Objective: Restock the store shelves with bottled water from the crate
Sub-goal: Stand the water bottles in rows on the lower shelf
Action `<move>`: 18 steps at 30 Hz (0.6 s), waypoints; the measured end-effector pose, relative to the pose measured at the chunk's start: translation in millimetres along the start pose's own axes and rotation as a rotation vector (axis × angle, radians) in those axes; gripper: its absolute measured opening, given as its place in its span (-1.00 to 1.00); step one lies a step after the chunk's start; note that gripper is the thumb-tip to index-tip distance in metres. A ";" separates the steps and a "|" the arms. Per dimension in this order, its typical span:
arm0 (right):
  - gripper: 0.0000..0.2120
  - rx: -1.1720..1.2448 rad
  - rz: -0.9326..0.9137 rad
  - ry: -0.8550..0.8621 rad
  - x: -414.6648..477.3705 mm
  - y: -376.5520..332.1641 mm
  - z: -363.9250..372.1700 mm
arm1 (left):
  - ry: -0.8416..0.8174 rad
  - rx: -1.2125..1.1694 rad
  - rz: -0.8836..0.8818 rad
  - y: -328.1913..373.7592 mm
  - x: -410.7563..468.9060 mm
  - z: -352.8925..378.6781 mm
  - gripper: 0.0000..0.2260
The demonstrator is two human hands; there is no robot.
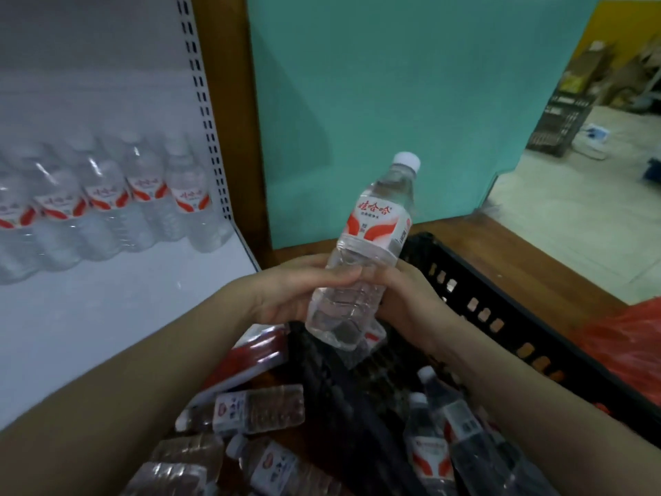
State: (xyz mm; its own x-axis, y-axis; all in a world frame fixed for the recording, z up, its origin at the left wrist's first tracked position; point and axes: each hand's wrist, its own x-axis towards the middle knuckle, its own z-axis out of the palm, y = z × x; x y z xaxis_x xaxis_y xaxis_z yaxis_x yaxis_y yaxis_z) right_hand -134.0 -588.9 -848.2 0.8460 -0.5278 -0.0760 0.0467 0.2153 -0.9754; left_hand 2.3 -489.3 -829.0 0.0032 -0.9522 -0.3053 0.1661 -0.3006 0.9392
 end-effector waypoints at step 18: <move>-0.64 -0.669 0.097 -0.381 118.2 16.7 155.0 | 0.818 0.172 0.246 -74.7 -88.7 -123.2 -0.38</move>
State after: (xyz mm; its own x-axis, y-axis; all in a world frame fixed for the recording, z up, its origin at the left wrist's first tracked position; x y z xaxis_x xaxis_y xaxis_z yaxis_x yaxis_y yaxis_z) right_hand 49.1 -520.4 -841.4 0.9598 -0.1871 -0.2094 -0.2653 -0.3595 -0.8946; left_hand 111.1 -375.8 -891.5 0.7375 -0.6738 -0.0455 -0.0837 -0.1581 0.9839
